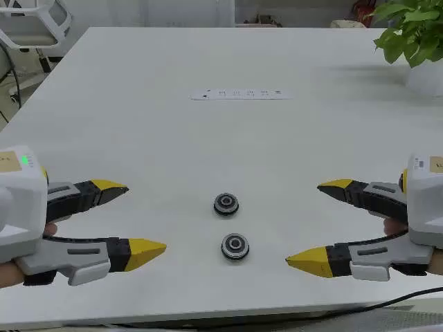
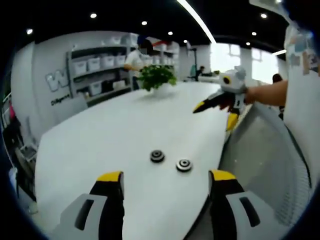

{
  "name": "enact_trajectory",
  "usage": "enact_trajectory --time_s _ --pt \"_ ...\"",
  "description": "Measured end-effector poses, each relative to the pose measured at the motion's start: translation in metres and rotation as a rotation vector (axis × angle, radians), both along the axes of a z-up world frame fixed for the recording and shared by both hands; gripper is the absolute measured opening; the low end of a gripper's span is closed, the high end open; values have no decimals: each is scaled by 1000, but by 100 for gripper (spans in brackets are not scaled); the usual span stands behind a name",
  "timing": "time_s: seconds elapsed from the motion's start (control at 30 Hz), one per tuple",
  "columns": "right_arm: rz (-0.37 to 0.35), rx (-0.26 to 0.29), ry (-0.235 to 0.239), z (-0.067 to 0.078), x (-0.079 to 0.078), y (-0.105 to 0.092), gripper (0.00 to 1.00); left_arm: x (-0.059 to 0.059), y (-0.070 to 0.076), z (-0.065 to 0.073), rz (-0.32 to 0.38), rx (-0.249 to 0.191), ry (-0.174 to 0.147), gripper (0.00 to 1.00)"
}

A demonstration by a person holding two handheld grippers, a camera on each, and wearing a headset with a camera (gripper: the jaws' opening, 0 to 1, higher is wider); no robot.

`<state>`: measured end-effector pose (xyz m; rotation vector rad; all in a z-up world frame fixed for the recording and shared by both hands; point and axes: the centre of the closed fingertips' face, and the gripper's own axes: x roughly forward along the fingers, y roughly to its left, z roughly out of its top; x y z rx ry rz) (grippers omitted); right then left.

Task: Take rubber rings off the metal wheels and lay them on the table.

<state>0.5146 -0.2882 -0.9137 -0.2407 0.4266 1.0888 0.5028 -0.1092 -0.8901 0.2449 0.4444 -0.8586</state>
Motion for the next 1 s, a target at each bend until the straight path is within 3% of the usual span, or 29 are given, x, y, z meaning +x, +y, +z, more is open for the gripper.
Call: enact_trajectory --time_s 1.0 --pt "25 -6 -5 -2 5 4 79 5 -3 -3 -24 23 1 75"
